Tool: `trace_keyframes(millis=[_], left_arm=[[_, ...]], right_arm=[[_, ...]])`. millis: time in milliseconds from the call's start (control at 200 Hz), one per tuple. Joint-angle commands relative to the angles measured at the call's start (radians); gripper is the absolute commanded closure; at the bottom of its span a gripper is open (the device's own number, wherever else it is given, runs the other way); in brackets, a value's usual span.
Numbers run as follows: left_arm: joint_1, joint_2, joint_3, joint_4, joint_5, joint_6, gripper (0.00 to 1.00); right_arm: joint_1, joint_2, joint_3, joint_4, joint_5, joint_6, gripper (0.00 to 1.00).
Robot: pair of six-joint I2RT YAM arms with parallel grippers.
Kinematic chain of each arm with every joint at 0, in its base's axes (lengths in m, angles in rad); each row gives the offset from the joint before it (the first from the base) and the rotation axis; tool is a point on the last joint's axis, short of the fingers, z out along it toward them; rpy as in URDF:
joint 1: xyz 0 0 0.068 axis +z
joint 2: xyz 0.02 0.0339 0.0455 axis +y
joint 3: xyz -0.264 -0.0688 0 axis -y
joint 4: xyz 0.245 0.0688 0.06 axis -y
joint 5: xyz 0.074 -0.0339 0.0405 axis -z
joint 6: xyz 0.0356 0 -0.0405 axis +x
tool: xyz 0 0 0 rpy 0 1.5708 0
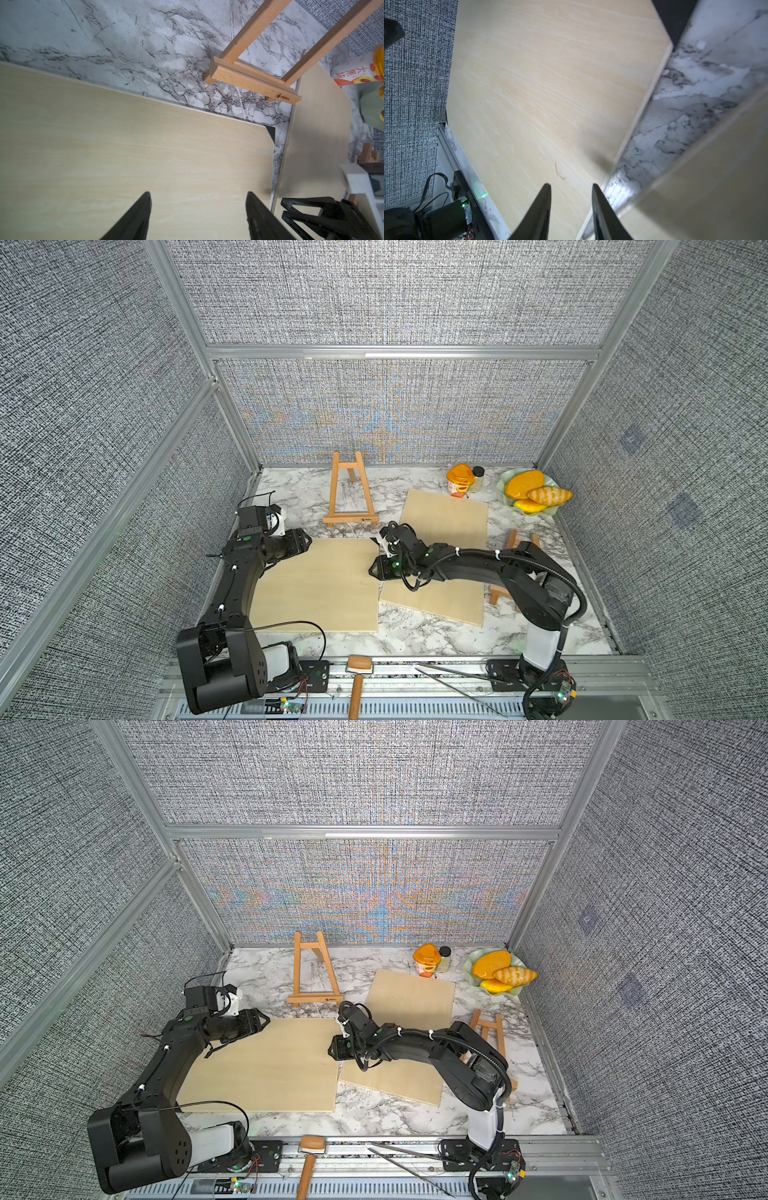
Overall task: Disassemble the easel
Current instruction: Move the drawing board to the center of the board, then pick up the easel at the center of the board.
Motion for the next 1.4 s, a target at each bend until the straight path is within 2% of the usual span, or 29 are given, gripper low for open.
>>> trace_keyframes(millis=[0, 210, 420, 530, 725, 895, 1065, 1216, 1396], left_arm=[[0.001, -0.008, 0.011, 0.051, 0.050, -0.001, 0.28], [-0.028, -0.008, 0.011, 0.184, 0.105, -0.069, 0.28], [-0.101, 0.047, 0.058, 0.293, 0.054, -0.092, 0.29], [-0.131, 0.098, 0.101, 0.356, -0.003, -0.061, 0.29], [-0.194, 0.227, 0.156, 0.511, -0.110, 0.079, 0.31], [-0.238, 0.334, 0.170, 0.669, -0.148, 0.166, 0.34], [-0.254, 0.448, 0.247, 0.697, -0.182, 0.168, 0.37], [-0.286, 0.523, 0.252, 0.812, -0.200, 0.211, 0.39], [-0.315, 0.594, 0.274, 0.885, -0.240, 0.202, 0.43]], right_arm=[[-0.011, -0.053, 0.017, -0.053, 0.059, -0.087, 0.64], [-0.146, -0.086, 0.103, -0.102, 0.025, -0.202, 0.61], [-0.267, 0.013, 0.280, -0.093, -0.032, -0.283, 0.56], [-0.296, 0.099, 0.397, -0.087, -0.066, -0.301, 0.55], [-0.318, 0.213, 0.529, -0.071, -0.105, -0.302, 0.54], [-0.335, 0.245, 0.511, 0.008, -0.125, -0.282, 0.54], [-0.354, 0.250, 0.469, 0.047, -0.147, -0.270, 0.54], [-0.369, 0.244, 0.437, 0.074, -0.158, -0.258, 0.53], [-0.384, 0.234, 0.403, 0.100, -0.169, -0.244, 0.53]])
